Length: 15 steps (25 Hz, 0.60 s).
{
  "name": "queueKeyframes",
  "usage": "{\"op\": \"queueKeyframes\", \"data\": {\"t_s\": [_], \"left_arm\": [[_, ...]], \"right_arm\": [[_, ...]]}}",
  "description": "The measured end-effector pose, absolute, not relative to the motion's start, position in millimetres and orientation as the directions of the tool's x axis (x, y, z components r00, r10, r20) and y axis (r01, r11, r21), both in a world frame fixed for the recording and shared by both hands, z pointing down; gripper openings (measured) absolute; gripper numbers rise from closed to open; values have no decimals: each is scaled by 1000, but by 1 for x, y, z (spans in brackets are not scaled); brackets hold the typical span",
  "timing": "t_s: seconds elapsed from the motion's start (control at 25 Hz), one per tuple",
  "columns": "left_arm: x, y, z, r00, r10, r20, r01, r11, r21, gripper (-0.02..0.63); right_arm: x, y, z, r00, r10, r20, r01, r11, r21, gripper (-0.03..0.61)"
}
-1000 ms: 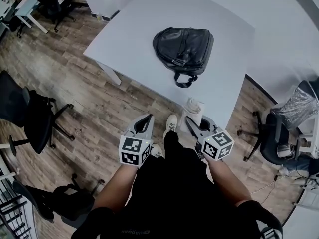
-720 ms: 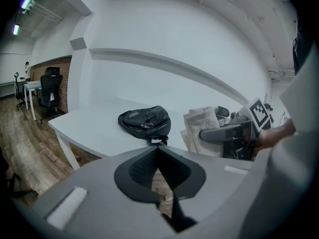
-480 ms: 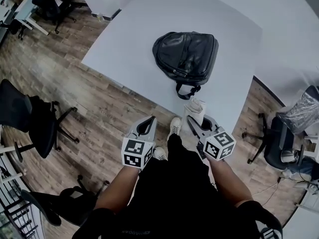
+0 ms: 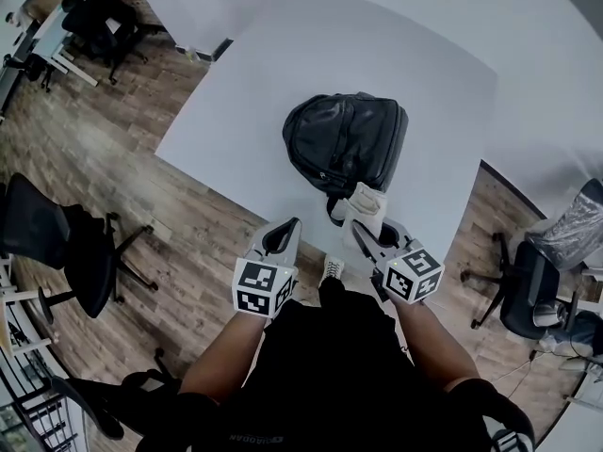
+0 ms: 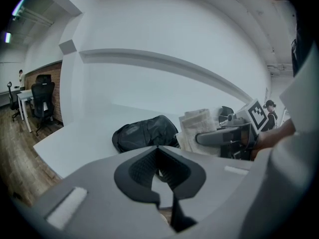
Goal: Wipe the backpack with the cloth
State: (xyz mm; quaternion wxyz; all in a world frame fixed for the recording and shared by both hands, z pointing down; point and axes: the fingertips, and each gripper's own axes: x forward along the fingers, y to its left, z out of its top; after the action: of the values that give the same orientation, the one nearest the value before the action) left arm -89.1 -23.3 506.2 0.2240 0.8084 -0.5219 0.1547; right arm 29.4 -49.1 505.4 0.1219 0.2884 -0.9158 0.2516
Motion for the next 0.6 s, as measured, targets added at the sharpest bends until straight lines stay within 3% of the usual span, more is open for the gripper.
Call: {"op": "queueKeyframes", "data": {"t_s": [0.6], "left_arm": [[-69,-85,476,392,-788,474,-916,-379,129,6]], "right_arm": [[32,-110,473,-846,-460,272,-533,758,-375,94]]}}
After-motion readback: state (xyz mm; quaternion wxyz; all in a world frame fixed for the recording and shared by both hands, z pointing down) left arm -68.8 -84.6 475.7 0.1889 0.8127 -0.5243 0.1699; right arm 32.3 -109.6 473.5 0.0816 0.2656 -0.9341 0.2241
